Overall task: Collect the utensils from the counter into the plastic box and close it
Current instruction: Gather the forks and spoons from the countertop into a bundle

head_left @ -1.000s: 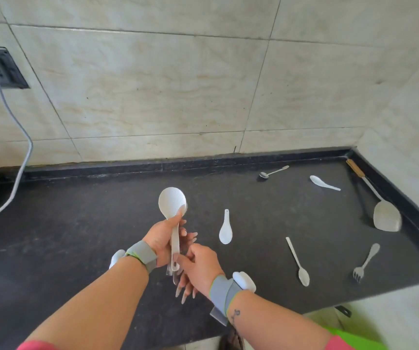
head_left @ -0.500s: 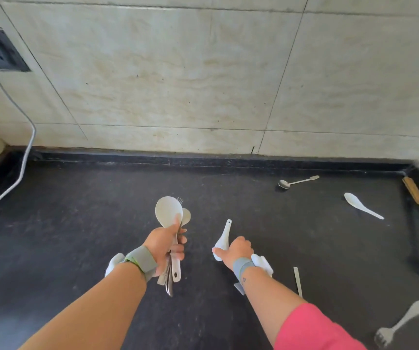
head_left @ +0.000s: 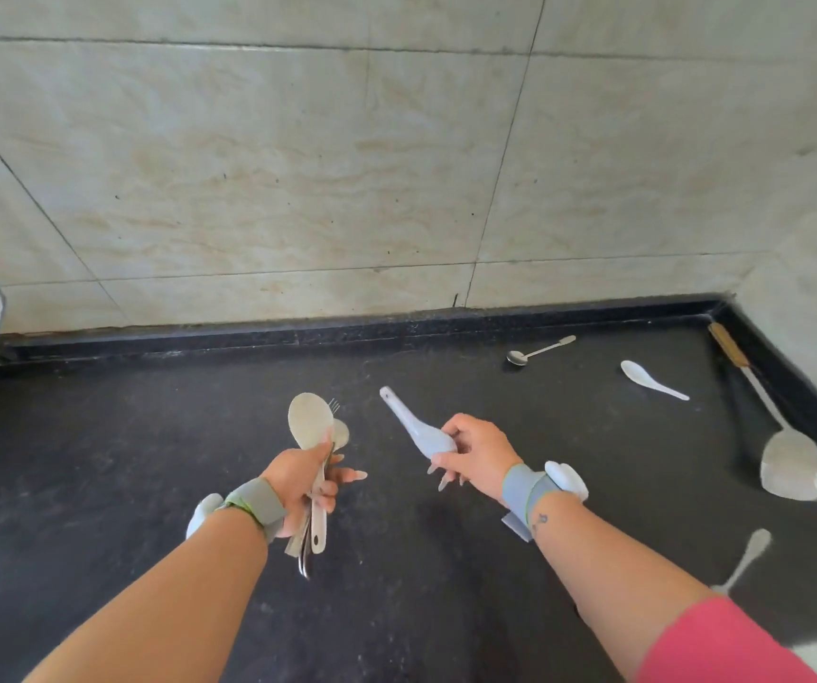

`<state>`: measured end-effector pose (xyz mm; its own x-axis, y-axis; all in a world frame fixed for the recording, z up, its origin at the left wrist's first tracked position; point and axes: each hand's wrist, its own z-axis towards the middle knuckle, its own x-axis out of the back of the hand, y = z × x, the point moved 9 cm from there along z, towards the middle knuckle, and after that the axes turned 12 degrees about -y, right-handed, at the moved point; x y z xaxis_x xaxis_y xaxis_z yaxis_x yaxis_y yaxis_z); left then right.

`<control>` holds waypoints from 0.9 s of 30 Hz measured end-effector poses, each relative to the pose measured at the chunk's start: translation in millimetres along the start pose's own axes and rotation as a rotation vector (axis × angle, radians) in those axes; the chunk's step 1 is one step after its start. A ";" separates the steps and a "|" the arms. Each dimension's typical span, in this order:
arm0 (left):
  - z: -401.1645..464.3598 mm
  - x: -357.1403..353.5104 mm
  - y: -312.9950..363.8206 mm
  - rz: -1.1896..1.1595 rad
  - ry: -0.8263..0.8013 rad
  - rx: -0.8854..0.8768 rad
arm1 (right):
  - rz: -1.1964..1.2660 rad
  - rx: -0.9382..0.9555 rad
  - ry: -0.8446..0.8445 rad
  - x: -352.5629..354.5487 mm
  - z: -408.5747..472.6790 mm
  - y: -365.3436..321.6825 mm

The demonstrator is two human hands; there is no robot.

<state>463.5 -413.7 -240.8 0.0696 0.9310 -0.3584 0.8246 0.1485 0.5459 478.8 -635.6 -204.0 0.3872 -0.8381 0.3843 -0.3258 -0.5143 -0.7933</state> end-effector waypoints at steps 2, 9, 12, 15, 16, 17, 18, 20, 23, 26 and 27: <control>1.6 -11.5 11.0 0.112 -0.027 0.001 | 0.020 0.037 -0.003 15.7 -15.6 -12.6; 3.0 -84.1 8.9 0.370 -0.341 0.167 | -0.117 0.040 -0.090 44.7 -66.0 -35.3; -6.1 -122.8 -2.1 0.470 -0.497 0.203 | -0.156 -0.013 -0.077 45.6 -81.3 -31.7; -14.2 -146.9 -14.3 0.626 -0.599 0.226 | -0.059 -0.058 0.063 54.5 -96.1 -18.4; -15.1 -152.0 -16.8 0.656 -0.617 0.216 | -0.009 -0.077 0.105 56.3 -100.9 -12.5; -15.8 -156.3 -19.2 0.689 -0.628 0.204 | 0.034 -0.097 0.136 56.8 -104.9 -6.2; -16.9 -160.2 -20.9 0.729 -0.631 0.196 | 0.067 -0.116 0.158 56.3 -108.0 -0.5; -17.9 -165.6 -25.6 0.802 -0.625 0.192 | 0.105 -0.142 0.197 54.3 -112.5 9.8; -14.1 -169.6 -35.0 0.780 -0.619 0.213 | 0.161 -0.137 0.253 52.6 -115.2 21.2; -3.4 -173.3 -46.0 0.723 -0.582 0.249 | 0.350 -0.099 0.371 60.5 -121.0 37.8; 1.7 -173.6 -48.7 0.693 -0.556 0.253 | 0.422 -0.113 0.418 65.5 -123.8 49.0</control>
<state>412.1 -583.1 -206.4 0.7989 0.4807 -0.3616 0.5917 -0.5201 0.6160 381.5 -738.2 -159.3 -0.1598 -0.9627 0.2182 -0.4764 -0.1184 -0.8712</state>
